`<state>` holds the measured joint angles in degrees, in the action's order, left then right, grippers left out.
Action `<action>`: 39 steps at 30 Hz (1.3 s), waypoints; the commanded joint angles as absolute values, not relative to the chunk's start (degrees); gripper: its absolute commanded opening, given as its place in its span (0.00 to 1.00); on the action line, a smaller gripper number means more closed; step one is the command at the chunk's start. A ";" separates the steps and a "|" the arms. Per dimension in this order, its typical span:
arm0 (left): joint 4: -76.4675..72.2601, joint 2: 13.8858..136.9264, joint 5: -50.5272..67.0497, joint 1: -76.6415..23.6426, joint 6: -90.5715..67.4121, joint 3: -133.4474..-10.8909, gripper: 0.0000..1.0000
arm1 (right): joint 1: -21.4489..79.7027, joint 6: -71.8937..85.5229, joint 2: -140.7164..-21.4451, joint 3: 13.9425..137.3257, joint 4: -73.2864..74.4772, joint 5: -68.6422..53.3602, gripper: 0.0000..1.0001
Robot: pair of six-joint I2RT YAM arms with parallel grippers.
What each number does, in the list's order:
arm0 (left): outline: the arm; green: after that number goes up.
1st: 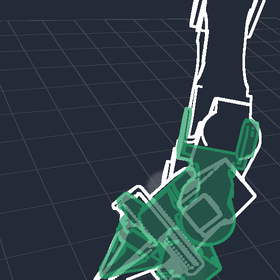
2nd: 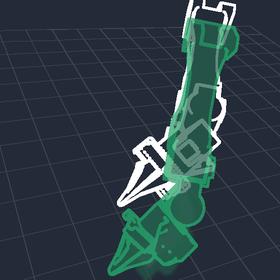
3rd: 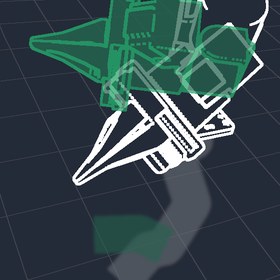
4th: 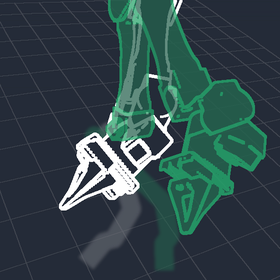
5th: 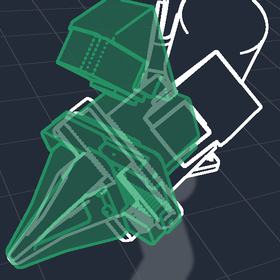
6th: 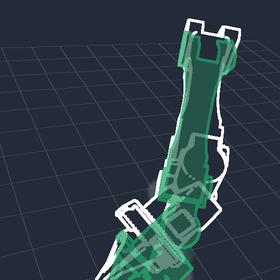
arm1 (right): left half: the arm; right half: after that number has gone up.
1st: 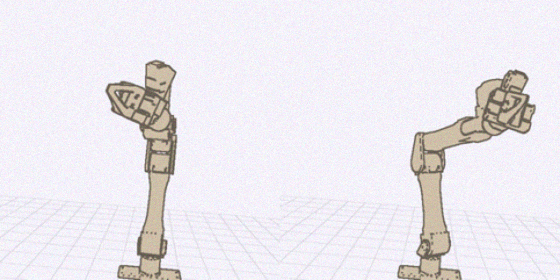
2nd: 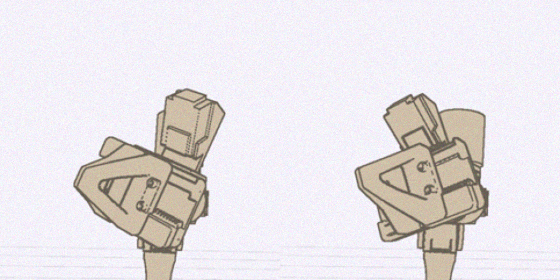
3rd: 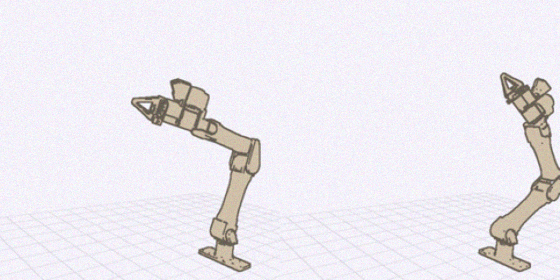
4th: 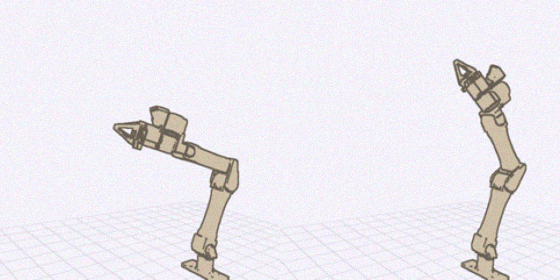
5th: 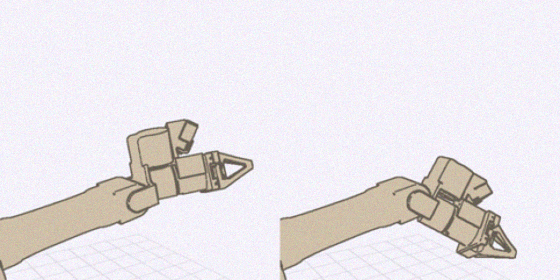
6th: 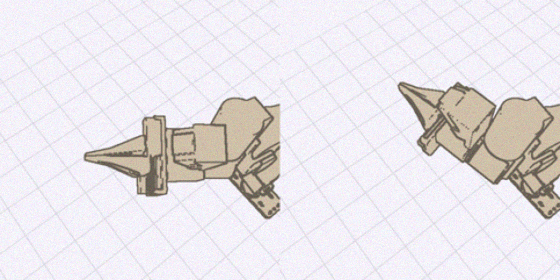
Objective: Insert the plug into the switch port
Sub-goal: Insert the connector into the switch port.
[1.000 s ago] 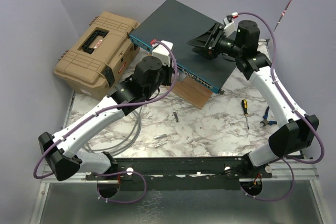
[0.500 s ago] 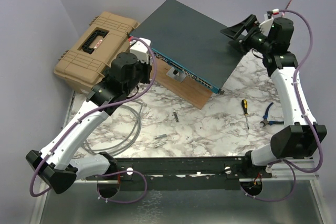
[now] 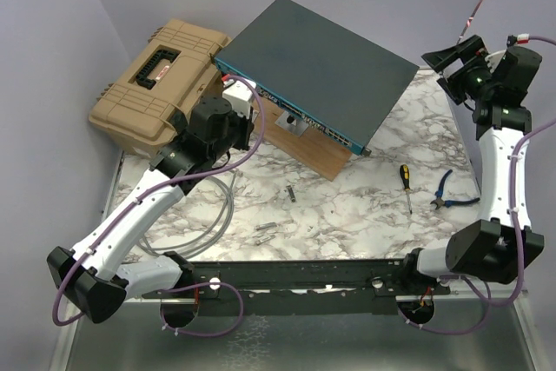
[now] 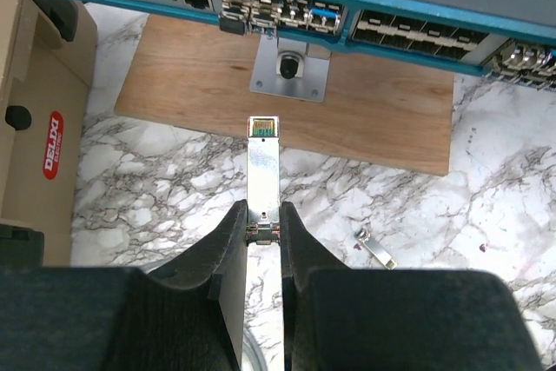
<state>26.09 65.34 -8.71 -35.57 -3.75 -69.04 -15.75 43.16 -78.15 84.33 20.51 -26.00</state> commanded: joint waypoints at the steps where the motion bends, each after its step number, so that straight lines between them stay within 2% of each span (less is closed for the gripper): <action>1: 22.98 63.66 -6.11 -35.03 -2.38 -67.00 0.00 | -18.28 43.98 -78.86 79.95 17.07 -28.88 1.00; 10: 17.89 62.51 -4.03 -34.72 -2.20 -62.19 0.00 | -19.07 56.41 -82.56 68.50 -3.89 -42.28 1.00; 20: 13.49 62.12 -1.79 -34.76 -1.76 -59.43 0.00 | -19.08 67.25 -88.15 63.62 -22.88 -51.21 0.98; 39: 7.16 65.82 -0.06 -34.72 -0.60 -58.92 0.00 | -18.21 72.16 -92.49 63.40 -32.50 -55.98 0.80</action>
